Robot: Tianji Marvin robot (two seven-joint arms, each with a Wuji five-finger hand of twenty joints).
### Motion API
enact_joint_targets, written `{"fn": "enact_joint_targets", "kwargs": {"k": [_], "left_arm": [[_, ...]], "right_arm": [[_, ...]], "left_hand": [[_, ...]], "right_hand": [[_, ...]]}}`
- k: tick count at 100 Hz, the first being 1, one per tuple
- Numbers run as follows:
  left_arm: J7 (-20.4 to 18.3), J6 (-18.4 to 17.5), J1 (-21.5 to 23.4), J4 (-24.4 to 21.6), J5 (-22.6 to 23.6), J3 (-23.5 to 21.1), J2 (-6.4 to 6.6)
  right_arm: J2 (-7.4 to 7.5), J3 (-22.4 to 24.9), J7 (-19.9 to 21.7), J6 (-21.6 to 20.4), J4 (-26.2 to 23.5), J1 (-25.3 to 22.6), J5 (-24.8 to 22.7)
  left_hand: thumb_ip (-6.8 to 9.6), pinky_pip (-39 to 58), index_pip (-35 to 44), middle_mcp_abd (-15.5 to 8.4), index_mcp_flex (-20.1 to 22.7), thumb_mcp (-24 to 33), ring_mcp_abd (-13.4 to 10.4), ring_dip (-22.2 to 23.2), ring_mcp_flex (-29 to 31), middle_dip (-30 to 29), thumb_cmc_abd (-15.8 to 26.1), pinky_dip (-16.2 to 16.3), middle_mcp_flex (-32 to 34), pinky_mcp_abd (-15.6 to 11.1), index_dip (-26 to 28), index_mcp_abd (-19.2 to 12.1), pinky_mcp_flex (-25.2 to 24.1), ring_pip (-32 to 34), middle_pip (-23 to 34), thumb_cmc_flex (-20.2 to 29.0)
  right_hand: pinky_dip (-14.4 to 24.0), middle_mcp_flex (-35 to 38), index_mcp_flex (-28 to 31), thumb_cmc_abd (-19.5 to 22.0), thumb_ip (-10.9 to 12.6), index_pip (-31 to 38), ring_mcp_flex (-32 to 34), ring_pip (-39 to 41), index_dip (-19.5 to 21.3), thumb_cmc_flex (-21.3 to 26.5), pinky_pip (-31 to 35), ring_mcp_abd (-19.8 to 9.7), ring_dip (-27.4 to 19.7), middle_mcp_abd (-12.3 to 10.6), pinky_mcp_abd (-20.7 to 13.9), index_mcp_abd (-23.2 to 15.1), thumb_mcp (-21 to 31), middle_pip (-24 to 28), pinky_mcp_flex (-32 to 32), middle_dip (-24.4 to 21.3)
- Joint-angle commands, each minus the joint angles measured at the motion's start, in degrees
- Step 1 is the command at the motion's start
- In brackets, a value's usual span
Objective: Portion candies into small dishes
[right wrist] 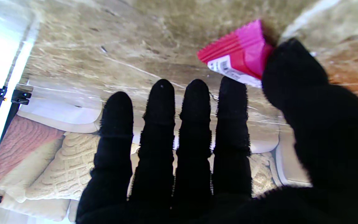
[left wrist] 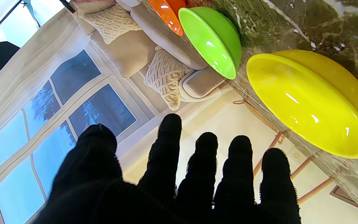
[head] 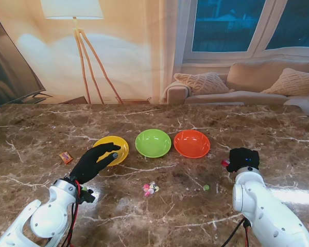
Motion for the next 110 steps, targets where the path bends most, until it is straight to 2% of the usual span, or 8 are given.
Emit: {"fn": "enact_joint_targets", "kwargs": {"k": [1, 15, 32, 37, 48, 81, 100, 110], "left_arm": [[0.2, 0.2, 0.4, 0.0, 0.1, 0.1, -0.11], [0.1, 0.1, 0.4, 0.0, 0.0, 0.1, -0.10], [0.0, 0.1, 0.4, 0.0, -0.2, 0.1, -0.08], [-0.1, 0.2, 0.4, -0.1, -0.2, 0.1, -0.07], [0.0, 0.2, 0.5, -0.1, -0.3, 0.1, -0.09], [-0.1, 0.1, 0.5, 0.0, -0.7, 0.1, -0.13], [-0.1, 0.0, 0.4, 0.0, -0.9, 0.1, -0.14], [-0.2, 0.0, 0.4, 0.0, -1.0, 0.1, -0.13]], "right_arm": [[-0.27, -0.8, 2.5, -0.6, 2.6, -1.5, 0.8], [-0.49, -1.2, 2.9, -1.9, 3.3, -1.3, 3.2], [-1.32, -0.8, 1.6, -2.9, 3.7, -1.1, 7.1], [-1.61, -0.6, 1.2, -3.0, 3.7, -1.1, 8.4], [-2.08, -0.2, 0.5, -3.4, 3.9, -1.1, 10.5], [-2.84, 0.1, -0.6, -4.2, 4.5, -1.2, 13.7], [-2.28, 0.7, 0.5, -5.6, 3.8, -1.6, 12.3], [-2.19, 0.4, 1.4, -5.4, 3.9, -1.3, 12.4]], "left_hand": [[1.13, 0.2, 0.6, -2.2, 1.1, 0.2, -1.2, -0.5, 1.0, -0.6, 1.8, 0.9, -0.2, 0.6, 1.0, -1.3, 0.1, -0.2, 0.5, 0.8], [1.11, 0.3, 0.6, -2.1, 1.5, 0.2, -1.0, -0.5, 1.2, -0.6, 1.9, 1.0, -0.1, 0.6, 1.0, -1.2, 0.2, -0.1, 0.5, 0.8], [1.10, 0.4, 0.6, -2.1, 1.7, 0.2, -1.0, -0.5, 1.4, -0.6, 1.9, 1.0, 0.1, 0.8, 1.0, -1.2, 0.3, 0.0, 0.6, 0.9], [1.09, 0.4, 0.7, -2.2, 1.8, 0.2, -0.9, -0.4, 1.5, -0.5, 1.8, 1.0, 0.2, 0.8, 1.1, -1.1, 0.4, 0.0, 0.6, 0.9], [1.09, 0.4, 0.7, -2.3, 1.9, 0.2, -1.1, -0.4, 1.6, -0.5, 1.8, 1.0, 0.3, 0.8, 1.1, -1.2, 0.3, 0.0, 0.7, 0.9], [1.10, 0.2, 1.0, -2.4, 2.3, 0.2, -1.0, -0.4, 1.9, -0.6, 1.8, 1.0, 0.5, 1.0, 1.2, -1.4, 0.3, 0.1, 0.7, 0.9], [1.12, 0.3, 1.1, -2.6, 2.6, 0.2, -1.1, -0.3, 2.1, -0.7, 1.8, 1.0, 0.8, 1.0, 1.3, -1.5, 0.5, 0.2, 0.7, 1.0], [1.11, 0.4, 1.2, -2.7, 2.8, 0.2, -1.2, -0.3, 2.2, -0.7, 1.8, 1.0, 1.0, 1.0, 1.4, -1.8, 0.6, 0.2, 0.8, 1.1]], "right_hand": [[0.6, -2.2, 5.2, -4.3, 0.3, 5.9, -2.3, -5.5, 6.9, 8.0, -1.9, -0.9, -3.7, -0.7, 0.0, -8.2, -3.9, -3.4, -1.5, -3.6], [-4.2, -1.3, 9.5, -7.1, 0.7, 5.7, 1.0, -24.4, 27.3, 10.0, -7.7, -0.5, -20.1, 1.1, -1.7, -10.9, -1.4, -14.2, 1.4, -19.3], [-7.8, 6.9, 17.3, -10.3, 8.1, 14.7, 10.8, -27.8, 35.4, 11.4, -5.5, 0.6, -24.5, 1.7, -1.0, -11.3, 3.3, -18.0, 9.6, -25.8], [-7.8, 10.1, 19.6, -11.2, 10.1, 16.1, 14.0, -26.6, 36.6, 12.4, -3.6, 0.7, -23.9, 1.6, -0.6, -11.7, 3.8, -17.4, 12.3, -25.8], [-6.4, 18.6, 23.4, -13.9, 1.5, 17.1, 21.1, -20.0, 38.7, 18.7, 2.8, 1.6, -17.7, 0.8, 1.0, -12.7, 0.2, -15.9, 17.4, -17.7], [-3.0, 21.5, 20.6, -10.3, 3.2, 14.3, 23.3, -7.4, 40.0, 21.7, 9.2, 3.4, -9.2, -0.5, 1.0, -12.0, -0.4, -8.5, 17.3, -9.6], [-1.5, 15.5, -6.5, -10.1, 2.7, -30.4, 19.1, 0.1, -3.1, 19.5, 9.4, 1.4, -1.8, -2.4, 0.5, 5.9, -0.3, -3.9, 14.4, -1.7], [-1.5, 12.4, -10.9, -10.1, 2.6, -34.3, 16.0, 5.2, -11.8, 19.4, 8.1, 0.0, 5.1, -3.6, 1.2, 9.1, -0.2, 1.5, 12.4, 5.9]]}}
